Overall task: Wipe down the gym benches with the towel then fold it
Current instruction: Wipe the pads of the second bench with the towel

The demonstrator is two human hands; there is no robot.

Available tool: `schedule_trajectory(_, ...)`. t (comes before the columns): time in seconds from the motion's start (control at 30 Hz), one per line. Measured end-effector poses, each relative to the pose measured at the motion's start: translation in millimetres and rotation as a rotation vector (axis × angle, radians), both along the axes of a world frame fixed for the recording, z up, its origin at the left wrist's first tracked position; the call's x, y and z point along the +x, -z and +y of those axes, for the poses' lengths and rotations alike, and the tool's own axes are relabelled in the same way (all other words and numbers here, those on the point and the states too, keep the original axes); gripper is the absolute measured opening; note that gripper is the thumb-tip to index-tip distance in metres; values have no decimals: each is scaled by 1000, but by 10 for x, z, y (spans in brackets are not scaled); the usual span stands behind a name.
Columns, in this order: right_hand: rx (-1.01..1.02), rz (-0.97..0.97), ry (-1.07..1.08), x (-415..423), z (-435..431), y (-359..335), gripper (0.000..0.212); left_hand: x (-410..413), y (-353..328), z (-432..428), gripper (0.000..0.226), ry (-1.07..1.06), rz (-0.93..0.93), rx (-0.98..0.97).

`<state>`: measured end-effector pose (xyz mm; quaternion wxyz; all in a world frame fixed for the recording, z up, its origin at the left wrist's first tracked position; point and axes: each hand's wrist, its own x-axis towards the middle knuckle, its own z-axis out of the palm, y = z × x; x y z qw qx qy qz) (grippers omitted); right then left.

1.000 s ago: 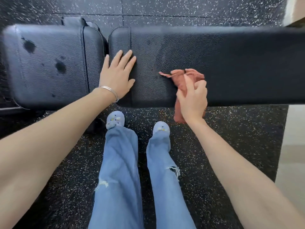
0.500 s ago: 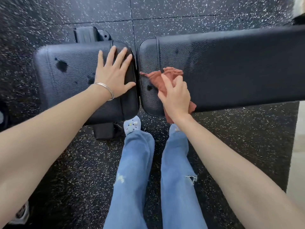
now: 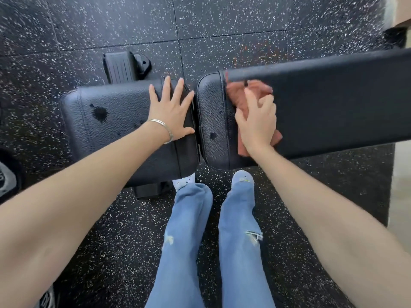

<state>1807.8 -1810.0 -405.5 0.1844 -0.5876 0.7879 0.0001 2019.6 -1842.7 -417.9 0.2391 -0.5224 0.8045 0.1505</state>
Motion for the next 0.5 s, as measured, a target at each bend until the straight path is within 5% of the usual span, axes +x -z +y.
schedule_trajectory(0.17, 56, -3, -245, 94, 588, -1, 54, 6, 23, 12, 99, -27, -12, 2)
schedule_trajectory(0.5, 172, 30, -236, 188, -1084, 53, 41, -48, -16, 36, 117, -89, -80, 5)
